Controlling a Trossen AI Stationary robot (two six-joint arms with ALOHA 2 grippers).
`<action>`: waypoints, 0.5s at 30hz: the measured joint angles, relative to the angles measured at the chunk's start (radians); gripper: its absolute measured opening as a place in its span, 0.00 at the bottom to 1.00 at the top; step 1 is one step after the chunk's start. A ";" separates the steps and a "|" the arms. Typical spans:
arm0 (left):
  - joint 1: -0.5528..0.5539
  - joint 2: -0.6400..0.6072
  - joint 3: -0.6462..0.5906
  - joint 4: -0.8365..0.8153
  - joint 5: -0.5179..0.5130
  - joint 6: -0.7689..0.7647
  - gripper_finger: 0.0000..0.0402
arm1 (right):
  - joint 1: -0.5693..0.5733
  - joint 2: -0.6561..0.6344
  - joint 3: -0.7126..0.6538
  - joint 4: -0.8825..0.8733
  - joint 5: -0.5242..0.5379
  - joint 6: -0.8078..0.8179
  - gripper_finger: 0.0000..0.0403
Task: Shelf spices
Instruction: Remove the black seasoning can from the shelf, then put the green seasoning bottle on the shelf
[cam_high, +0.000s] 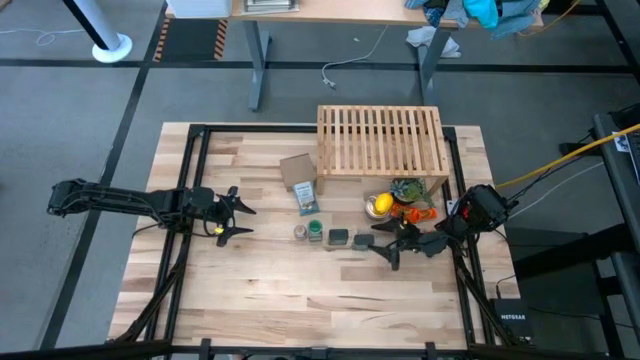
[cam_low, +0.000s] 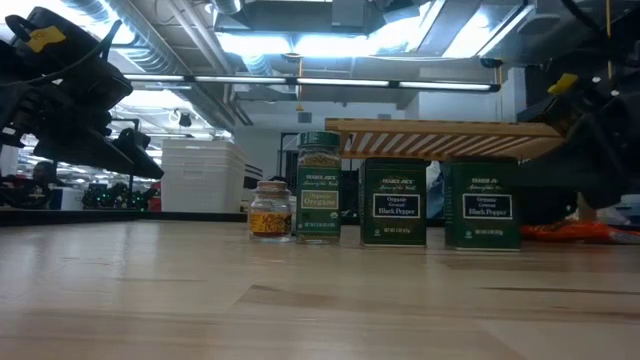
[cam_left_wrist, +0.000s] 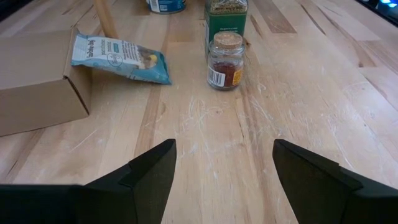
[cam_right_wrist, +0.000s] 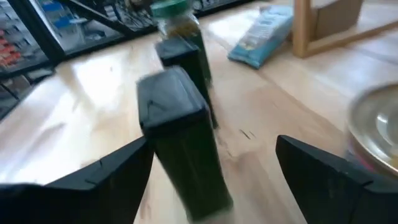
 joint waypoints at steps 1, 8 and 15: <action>0.000 0.000 0.000 0.000 0.000 0.000 0.65 | 0.000 -0.015 -0.011 -0.005 0.001 0.001 0.85; 0.000 0.000 0.000 0.000 0.000 0.000 0.65 | 0.001 -0.101 -0.036 0.000 -0.028 -0.007 0.85; 0.000 0.000 0.000 0.000 0.000 0.000 0.65 | 0.001 -0.204 -0.036 -0.001 -0.073 -0.080 0.85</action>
